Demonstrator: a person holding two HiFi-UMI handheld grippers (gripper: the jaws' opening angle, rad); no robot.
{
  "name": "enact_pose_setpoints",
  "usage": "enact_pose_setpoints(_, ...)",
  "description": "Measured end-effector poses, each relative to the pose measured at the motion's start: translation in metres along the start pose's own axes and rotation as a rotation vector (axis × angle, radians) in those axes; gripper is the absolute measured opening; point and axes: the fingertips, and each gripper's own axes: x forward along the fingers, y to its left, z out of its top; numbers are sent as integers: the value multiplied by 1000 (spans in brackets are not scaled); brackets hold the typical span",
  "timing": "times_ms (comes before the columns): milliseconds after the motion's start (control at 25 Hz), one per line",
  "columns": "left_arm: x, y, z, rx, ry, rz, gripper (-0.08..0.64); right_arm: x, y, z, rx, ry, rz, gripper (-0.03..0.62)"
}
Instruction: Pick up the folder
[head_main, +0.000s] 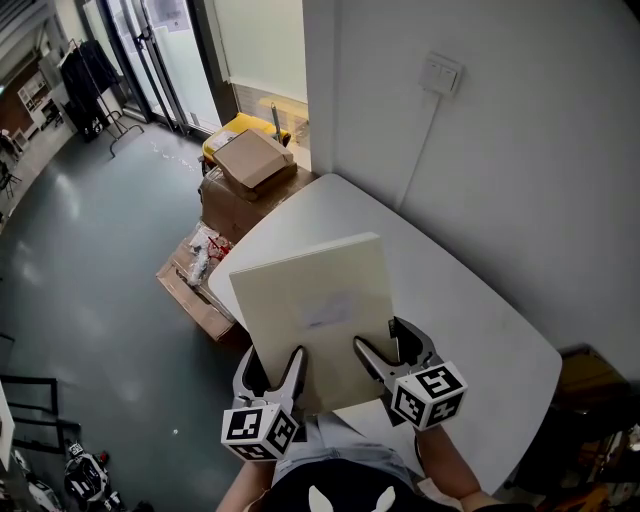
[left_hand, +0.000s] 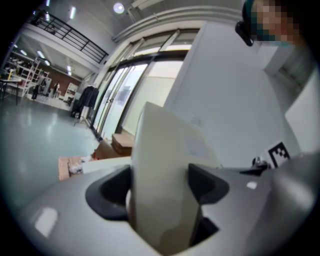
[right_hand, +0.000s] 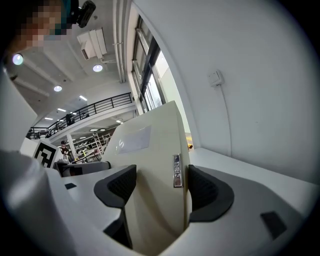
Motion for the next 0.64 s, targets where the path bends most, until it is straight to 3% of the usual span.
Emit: enact_pose_setpoints(640, -4, 10, 0, -8, 16, 33, 344, 10, 6, -4, 6, 50, 18, 295)
